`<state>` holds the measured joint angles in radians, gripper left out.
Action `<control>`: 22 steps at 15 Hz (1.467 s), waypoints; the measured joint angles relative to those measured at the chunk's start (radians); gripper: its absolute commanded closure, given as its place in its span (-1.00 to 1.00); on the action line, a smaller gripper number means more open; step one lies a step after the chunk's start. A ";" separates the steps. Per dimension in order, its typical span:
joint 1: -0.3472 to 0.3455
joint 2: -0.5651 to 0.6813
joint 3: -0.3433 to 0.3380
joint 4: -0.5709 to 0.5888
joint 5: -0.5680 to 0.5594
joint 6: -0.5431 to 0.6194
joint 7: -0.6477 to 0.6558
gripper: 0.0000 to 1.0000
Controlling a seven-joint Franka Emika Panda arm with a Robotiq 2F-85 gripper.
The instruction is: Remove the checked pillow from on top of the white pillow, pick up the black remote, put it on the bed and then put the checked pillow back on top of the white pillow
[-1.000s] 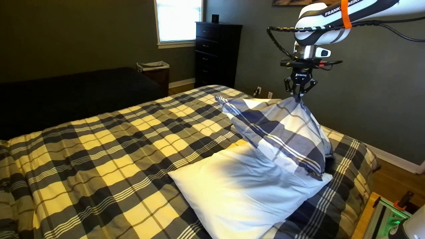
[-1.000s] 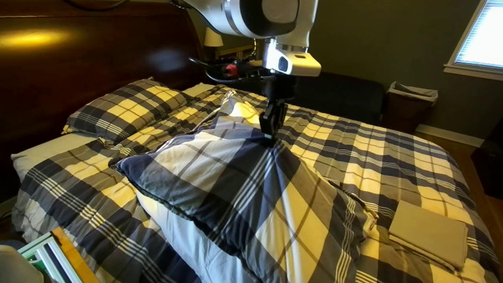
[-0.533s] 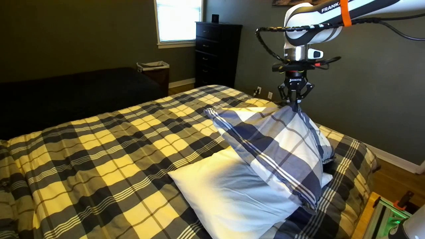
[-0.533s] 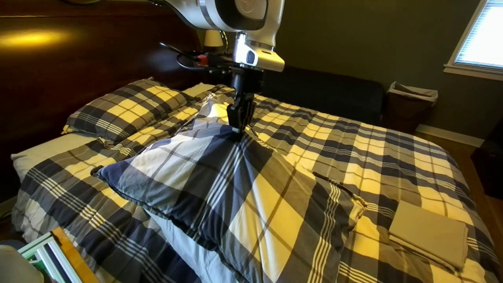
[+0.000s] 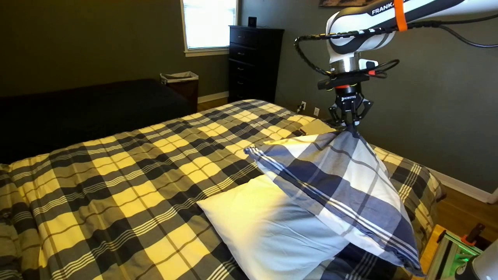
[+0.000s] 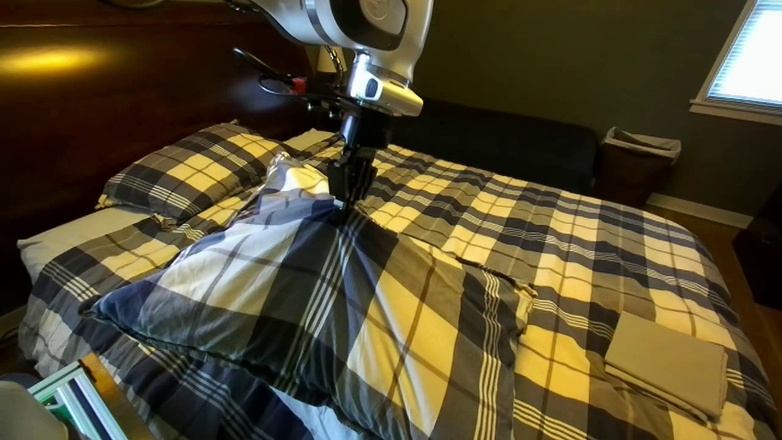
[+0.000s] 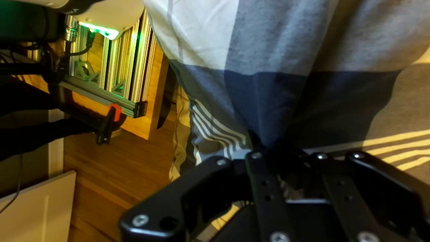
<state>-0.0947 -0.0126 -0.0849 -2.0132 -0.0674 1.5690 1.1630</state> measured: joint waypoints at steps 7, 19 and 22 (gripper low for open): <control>-0.001 0.003 -0.002 0.071 0.000 -0.077 0.166 0.95; 0.011 0.053 0.008 0.160 -0.005 -0.105 0.157 -0.58; 0.016 0.036 0.010 0.175 -0.033 -0.102 0.063 -0.98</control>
<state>-0.0788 0.0230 -0.0747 -1.8379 -0.1006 1.4666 1.2258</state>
